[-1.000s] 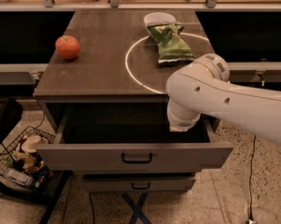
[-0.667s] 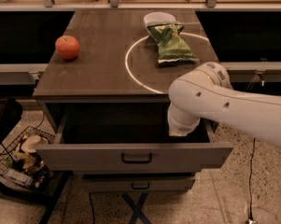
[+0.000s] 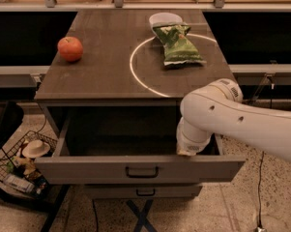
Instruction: Open top drawer
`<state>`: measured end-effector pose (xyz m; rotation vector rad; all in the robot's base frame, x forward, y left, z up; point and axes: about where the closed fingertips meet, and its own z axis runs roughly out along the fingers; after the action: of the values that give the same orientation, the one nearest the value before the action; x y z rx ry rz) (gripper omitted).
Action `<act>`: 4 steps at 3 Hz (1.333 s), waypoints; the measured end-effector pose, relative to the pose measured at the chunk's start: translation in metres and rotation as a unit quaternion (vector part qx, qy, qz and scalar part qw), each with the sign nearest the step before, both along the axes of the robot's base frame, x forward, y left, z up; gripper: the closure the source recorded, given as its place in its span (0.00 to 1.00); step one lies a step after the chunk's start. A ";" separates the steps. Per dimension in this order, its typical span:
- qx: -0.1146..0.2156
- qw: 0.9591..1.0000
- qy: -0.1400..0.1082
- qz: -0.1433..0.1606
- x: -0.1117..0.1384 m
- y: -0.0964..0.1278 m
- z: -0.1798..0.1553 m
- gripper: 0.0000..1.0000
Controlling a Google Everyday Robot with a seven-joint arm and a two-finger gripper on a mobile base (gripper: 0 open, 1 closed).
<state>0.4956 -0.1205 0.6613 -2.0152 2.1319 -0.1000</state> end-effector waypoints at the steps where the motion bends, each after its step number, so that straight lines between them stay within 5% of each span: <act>1: 0.003 1.000 0.017 0.002 -0.018 0.000 -0.001 1.00; 3: 0.004 0.994 0.080 0.073 -0.072 0.006 0.031 1.00; 4: 0.000 0.994 0.078 0.071 -0.069 0.007 0.031 1.00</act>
Offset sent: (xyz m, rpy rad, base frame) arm -0.0785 0.0108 0.0291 0.0188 0.1579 0.1506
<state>0.4264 -0.1139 0.6921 -2.2347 2.0669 0.0816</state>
